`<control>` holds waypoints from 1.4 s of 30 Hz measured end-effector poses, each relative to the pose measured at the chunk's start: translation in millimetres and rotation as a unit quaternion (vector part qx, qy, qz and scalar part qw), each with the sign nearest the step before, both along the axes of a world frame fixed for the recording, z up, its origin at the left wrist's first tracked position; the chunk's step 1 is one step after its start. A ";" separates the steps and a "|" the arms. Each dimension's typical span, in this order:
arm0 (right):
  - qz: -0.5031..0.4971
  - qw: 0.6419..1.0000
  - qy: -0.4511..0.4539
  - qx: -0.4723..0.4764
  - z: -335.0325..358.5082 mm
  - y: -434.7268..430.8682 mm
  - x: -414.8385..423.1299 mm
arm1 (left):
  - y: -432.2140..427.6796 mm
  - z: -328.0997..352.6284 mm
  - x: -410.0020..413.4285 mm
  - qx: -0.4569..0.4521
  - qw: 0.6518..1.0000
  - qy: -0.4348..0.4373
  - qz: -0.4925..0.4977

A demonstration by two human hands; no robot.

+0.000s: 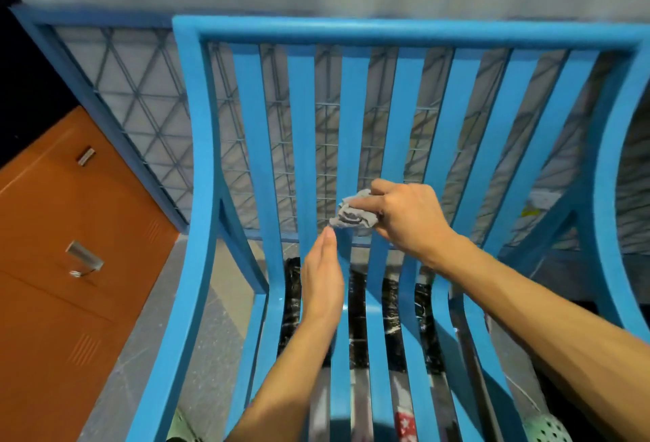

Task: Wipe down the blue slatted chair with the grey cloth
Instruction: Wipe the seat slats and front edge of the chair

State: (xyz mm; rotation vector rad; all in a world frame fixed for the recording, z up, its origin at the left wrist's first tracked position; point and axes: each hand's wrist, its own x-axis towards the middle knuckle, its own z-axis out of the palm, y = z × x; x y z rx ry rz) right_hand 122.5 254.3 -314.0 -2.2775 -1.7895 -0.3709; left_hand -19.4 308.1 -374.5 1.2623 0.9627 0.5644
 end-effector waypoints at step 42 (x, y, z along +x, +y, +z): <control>0.049 0.991 0.011 0.124 -26.1 9.8 0.1 | 44.5 11.6 -6.8 -0.020 0.992 -0.097 -0.074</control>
